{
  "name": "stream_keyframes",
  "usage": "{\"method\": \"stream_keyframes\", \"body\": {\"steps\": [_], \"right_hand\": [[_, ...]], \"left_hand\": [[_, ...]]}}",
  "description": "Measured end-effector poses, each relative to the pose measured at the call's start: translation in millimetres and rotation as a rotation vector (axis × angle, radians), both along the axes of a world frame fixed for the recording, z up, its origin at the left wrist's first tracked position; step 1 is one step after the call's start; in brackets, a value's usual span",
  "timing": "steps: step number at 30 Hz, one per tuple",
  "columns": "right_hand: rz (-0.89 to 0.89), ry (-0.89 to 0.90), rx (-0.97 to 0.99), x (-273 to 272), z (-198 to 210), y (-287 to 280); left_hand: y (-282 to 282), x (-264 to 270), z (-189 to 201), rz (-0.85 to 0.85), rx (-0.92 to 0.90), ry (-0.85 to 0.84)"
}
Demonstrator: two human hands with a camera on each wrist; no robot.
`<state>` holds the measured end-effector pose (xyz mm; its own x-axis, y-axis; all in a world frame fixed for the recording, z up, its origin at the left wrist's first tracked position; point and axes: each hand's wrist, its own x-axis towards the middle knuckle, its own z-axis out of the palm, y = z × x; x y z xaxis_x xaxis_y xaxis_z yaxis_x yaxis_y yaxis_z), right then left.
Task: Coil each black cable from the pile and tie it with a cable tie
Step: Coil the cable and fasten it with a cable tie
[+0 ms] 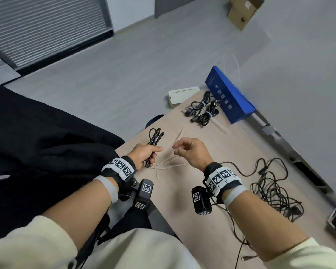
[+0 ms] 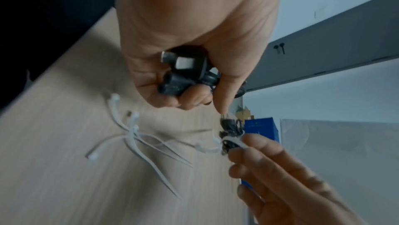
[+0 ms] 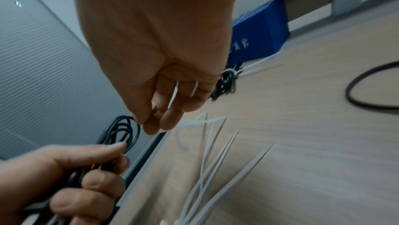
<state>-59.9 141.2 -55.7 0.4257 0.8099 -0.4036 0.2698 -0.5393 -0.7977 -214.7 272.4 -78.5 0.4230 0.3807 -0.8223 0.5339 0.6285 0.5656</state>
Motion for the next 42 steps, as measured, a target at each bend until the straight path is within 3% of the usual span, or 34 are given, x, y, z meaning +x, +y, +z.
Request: {"method": "stream_keyframes", "body": {"steps": [11, 19, 27, 33, 37, 42], "right_hand": [[-0.292, 0.171, 0.213, 28, 78, -102], [-0.476, 0.156, 0.274, 40, 91, -161], [-0.610, 0.029, 0.287, 45, 102, -207], [-0.655, -0.014, 0.318, 43, 106, -232], [-0.708, -0.050, 0.238, 38, 104, -246], [-0.562, 0.149, 0.072, 22, 108, -257]], "left_hand": [[-75, 62, 50, -0.114, 0.123, -0.167], [-139, 101, 98, -0.346, 0.222, -0.359], [-185, 128, 113, -0.444, 0.278, -0.399], [-206, 140, 117, -0.537, 0.262, -0.391], [-217, 147, 121, -0.474, 0.281, -0.388], [-223, 155, 125, -0.412, 0.301, -0.427]]}}
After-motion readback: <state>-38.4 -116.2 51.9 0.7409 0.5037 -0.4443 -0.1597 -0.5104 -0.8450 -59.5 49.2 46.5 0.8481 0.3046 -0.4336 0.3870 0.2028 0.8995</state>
